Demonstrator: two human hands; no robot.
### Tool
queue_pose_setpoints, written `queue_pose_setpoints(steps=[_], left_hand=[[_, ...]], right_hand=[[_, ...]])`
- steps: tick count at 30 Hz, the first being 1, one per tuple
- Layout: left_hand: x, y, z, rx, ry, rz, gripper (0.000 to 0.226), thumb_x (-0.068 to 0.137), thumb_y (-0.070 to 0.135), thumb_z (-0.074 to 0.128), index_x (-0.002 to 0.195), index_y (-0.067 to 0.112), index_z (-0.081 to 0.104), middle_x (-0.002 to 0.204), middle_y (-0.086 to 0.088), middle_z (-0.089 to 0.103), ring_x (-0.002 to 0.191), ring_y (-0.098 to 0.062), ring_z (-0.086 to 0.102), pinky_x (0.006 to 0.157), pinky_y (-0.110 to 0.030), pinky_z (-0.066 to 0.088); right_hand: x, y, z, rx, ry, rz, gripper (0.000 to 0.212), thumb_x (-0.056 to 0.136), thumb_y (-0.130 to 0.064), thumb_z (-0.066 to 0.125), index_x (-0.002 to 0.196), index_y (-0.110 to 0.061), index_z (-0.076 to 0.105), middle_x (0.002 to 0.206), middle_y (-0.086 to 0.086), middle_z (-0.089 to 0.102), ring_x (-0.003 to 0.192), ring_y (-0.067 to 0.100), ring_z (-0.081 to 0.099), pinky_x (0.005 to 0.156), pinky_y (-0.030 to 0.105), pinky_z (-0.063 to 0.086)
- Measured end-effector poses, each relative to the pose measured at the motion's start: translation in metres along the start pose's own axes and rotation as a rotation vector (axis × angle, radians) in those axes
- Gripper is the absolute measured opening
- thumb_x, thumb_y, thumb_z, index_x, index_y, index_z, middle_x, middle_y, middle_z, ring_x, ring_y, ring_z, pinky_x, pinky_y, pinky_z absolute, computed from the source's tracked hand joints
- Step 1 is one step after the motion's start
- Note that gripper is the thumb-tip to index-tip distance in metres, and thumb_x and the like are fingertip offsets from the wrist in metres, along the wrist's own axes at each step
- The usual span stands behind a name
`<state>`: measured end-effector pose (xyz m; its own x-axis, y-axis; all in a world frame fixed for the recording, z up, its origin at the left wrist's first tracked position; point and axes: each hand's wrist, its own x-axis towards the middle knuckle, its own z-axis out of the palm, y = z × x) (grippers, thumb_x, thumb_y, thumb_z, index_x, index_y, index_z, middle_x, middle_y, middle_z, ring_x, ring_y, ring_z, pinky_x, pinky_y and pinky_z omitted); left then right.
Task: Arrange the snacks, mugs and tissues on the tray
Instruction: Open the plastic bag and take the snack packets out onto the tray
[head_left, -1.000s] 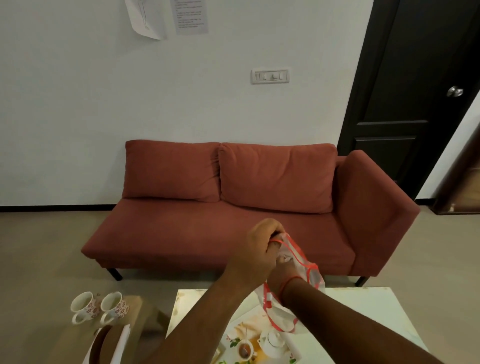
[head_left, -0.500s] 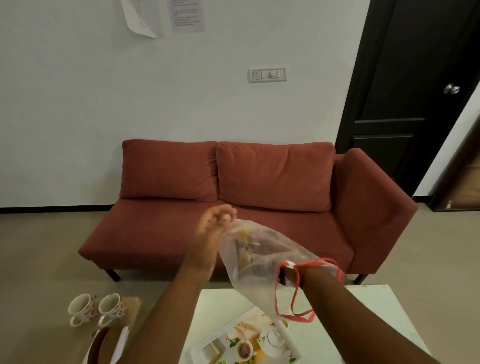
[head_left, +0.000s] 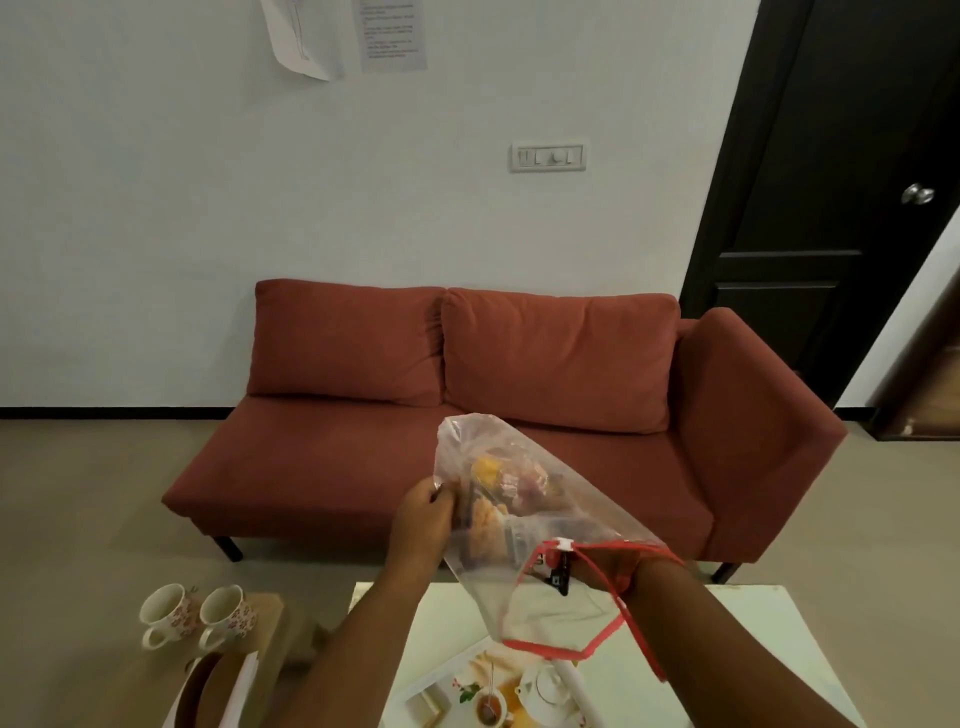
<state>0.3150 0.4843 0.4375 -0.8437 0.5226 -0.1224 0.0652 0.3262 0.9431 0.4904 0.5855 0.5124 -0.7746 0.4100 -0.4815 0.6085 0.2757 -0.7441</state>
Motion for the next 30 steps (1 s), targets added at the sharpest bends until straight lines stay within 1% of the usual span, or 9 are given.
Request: queue_pose_setpoints(steps=[2, 4, 8, 10, 13, 17, 22, 27, 30], left_hand=[[0.005, 0.0, -0.005, 0.107, 0.106, 0.032, 0.034, 0.1, 0.033, 0.048, 0.077, 0.011, 0.061, 0.075, -0.007, 0.065, 0.069, -0.021, 0.06, 0.058, -0.03, 0.044], [0.009, -0.002, -0.008, 0.124, 0.16, 0.029, 0.034, 0.1, 0.034, 0.046, 0.08, 0.012, 0.063, 0.076, -0.006, 0.066, 0.069, -0.019, 0.061, 0.056, -0.028, 0.044], [0.016, -0.005, -0.013, 0.087, 0.256, 0.015, 0.032, 0.099, 0.03, 0.045, 0.082, 0.01, 0.062, 0.079, -0.01, 0.065, 0.074, -0.026, 0.063, 0.065, -0.037, 0.051], [0.022, -0.006, -0.016, 0.096, 0.281, -0.006, 0.03, 0.098, 0.028, 0.044, 0.081, 0.009, 0.06, 0.08, -0.012, 0.064, 0.076, -0.03, 0.063, 0.07, -0.042, 0.053], [0.029, -0.01, -0.023, 0.088, 0.317, -0.059, 0.026, 0.097, 0.025, 0.043, 0.087, 0.01, 0.062, 0.086, -0.014, 0.066, 0.079, -0.032, 0.064, 0.075, -0.046, 0.057], [0.036, -0.02, -0.035, 0.043, 0.382, -0.153, 0.027, 0.096, 0.023, 0.043, 0.097, 0.007, 0.064, 0.092, -0.015, 0.067, 0.082, -0.032, 0.064, 0.075, -0.04, 0.056], [0.039, -0.035, -0.041, -0.018, 0.43, -0.257, 0.029, 0.097, 0.024, 0.045, 0.105, 0.005, 0.064, 0.098, -0.015, 0.066, 0.087, -0.035, 0.063, 0.078, -0.041, 0.053], [0.039, -0.042, -0.041, -0.172, 0.455, -0.38, 0.028, 0.093, 0.023, 0.049, 0.104, 0.003, 0.064, 0.098, -0.016, 0.067, 0.087, -0.037, 0.065, 0.081, -0.046, 0.057], [0.038, -0.046, -0.04, -0.275, 0.467, -0.406, 0.022, 0.093, 0.021, 0.05, 0.102, 0.005, 0.063, 0.096, -0.014, 0.067, 0.08, -0.031, 0.065, 0.074, -0.041, 0.056]], right_hand=[[0.0, 0.011, 0.004, -0.128, -0.026, 0.015, 0.014, 0.104, -0.021, 0.045, 0.103, -0.018, 0.059, 0.104, 0.003, 0.058, 0.098, 0.014, 0.052, 0.085, 0.018, 0.04], [0.003, 0.011, 0.011, -0.148, -0.044, -0.041, 0.024, 0.102, -0.029, 0.047, 0.082, -0.025, 0.06, 0.079, -0.009, 0.063, 0.076, 0.002, 0.056, 0.081, 0.025, 0.046], [0.008, 0.002, 0.028, -0.232, 0.171, -0.247, 0.037, 0.086, -0.066, 0.054, 0.106, -0.037, 0.065, 0.087, -0.017, 0.069, 0.081, 0.002, 0.067, 0.066, 0.016, 0.053], [0.005, 0.007, 0.034, -0.31, 0.237, -0.356, 0.035, 0.086, -0.059, 0.056, 0.118, -0.046, 0.054, 0.096, -0.03, 0.061, 0.094, -0.001, 0.061, 0.075, 0.01, 0.048], [-0.008, 0.01, 0.037, -0.273, 0.16, -0.469, 0.056, 0.085, -0.035, 0.061, 0.133, -0.055, 0.041, 0.124, -0.027, 0.057, 0.11, -0.007, 0.057, 0.097, 0.012, 0.045], [-0.021, 0.014, 0.025, -0.183, 0.175, -0.478, 0.055, 0.086, -0.033, 0.059, 0.111, -0.078, 0.04, 0.11, -0.045, 0.053, 0.103, -0.023, 0.052, 0.083, -0.001, 0.042], [-0.026, 0.027, 0.008, -0.114, 0.335, -0.477, 0.035, 0.091, -0.037, 0.06, 0.112, -0.064, 0.053, 0.106, -0.033, 0.064, 0.098, -0.012, 0.061, 0.076, 0.007, 0.048], [-0.022, 0.036, 0.001, 0.114, 0.52, -0.461, 0.037, 0.09, -0.018, 0.063, 0.104, -0.052, 0.067, 0.094, -0.027, 0.072, 0.082, -0.004, 0.07, 0.064, 0.011, 0.053], [-0.018, 0.042, 0.0, 0.393, 0.605, -0.428, 0.03, 0.092, -0.015, 0.062, 0.1, -0.042, 0.072, 0.091, -0.01, 0.076, 0.078, 0.01, 0.074, 0.061, 0.027, 0.058]])
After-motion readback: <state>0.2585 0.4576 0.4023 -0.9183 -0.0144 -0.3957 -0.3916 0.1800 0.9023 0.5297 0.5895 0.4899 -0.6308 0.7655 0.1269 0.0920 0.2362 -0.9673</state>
